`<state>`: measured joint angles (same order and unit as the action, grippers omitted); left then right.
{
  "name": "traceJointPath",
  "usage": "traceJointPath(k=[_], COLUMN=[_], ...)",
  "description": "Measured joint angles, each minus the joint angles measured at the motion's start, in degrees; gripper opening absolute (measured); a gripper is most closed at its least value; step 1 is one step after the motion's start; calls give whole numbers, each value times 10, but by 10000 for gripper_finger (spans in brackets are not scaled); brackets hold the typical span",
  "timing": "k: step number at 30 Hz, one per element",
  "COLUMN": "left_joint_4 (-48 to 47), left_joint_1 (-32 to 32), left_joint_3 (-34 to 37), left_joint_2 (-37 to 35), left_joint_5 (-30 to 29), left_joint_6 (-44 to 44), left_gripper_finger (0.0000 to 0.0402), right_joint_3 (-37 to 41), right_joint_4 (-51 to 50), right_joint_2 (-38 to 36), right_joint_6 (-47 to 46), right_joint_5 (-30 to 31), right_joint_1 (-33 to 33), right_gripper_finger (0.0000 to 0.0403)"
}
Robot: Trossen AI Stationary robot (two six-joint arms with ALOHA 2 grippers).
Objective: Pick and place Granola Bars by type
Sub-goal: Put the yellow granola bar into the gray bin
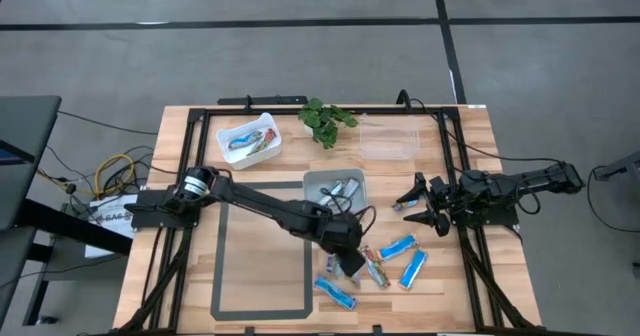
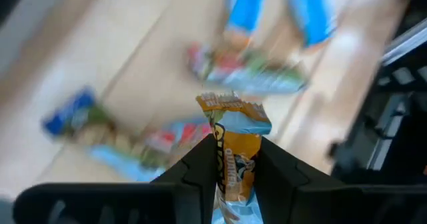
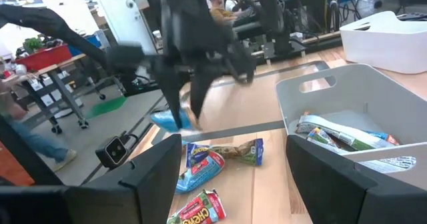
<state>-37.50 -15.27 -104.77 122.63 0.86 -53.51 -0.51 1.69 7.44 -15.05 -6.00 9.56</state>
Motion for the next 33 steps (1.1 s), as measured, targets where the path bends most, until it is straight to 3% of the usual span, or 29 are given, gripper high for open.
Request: traceJointPath(k=[10, 18, 22, 29, 33], left_joint_4=[-2, -21, -91, -248, -287], left_joint_1=[58, 77, 88, 137, 167], left_joint_3=[-134, -155, -155, -155, -155], left_joint_2=[-2, -3, -3, -3, -3], left_joint_5=[-63, -78, -88, -152, -191], left_joint_6=[89, 112, 124, 157, 205], left_gripper_finger=[74, 74, 74, 74, 74], right_joint_3=[0, 0, 0, 0, 0], right_joint_4=[0, 0, 0, 0, 0], right_joint_2=[0, 0, 0, 0, 0], right_joint_6=[0, 0, 0, 0, 0], right_joint_5=[0, 0, 0, 0, 0], right_joint_1=[0, 0, 0, 0, 0], right_gripper_finger=[265, 265, 265, 265, 265])
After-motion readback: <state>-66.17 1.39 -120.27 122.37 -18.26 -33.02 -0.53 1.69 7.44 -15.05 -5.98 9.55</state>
